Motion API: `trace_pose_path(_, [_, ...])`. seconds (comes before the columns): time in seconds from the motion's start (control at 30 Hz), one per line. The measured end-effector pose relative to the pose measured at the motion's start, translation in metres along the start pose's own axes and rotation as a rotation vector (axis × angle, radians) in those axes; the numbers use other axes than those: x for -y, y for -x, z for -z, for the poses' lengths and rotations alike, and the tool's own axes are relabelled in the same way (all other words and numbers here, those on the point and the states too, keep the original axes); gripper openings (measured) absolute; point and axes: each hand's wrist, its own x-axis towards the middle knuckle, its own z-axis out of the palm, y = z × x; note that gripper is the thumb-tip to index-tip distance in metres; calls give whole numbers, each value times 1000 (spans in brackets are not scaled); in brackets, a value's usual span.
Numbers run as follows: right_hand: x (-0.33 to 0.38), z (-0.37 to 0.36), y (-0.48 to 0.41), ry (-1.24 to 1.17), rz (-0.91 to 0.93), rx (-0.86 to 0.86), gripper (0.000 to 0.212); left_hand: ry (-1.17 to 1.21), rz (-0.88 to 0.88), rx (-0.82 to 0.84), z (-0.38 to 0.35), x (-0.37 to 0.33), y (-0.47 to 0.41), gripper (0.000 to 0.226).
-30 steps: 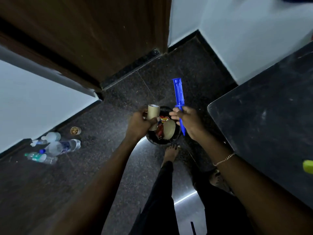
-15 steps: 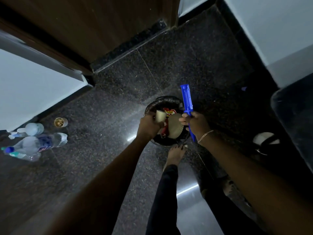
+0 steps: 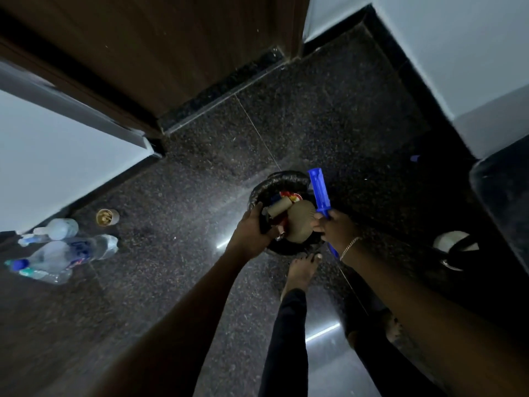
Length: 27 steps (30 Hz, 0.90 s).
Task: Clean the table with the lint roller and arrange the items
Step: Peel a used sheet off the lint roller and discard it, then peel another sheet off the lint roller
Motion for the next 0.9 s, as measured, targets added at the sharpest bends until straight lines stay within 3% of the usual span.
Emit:
trace_pose_path(0.43, [103, 17, 204, -214, 132, 94, 12, -88, -330, -221, 114, -111, 192, 81])
trace_pose_path(0.67, [147, 52, 284, -305, 226, 61, 16, -200, -479, -343, 128, -169, 251, 84])
trace_pose_path(0.9, [157, 113, 342, -363, 296, -39, 14, -253, -619, -329, 112, -242, 288, 87])
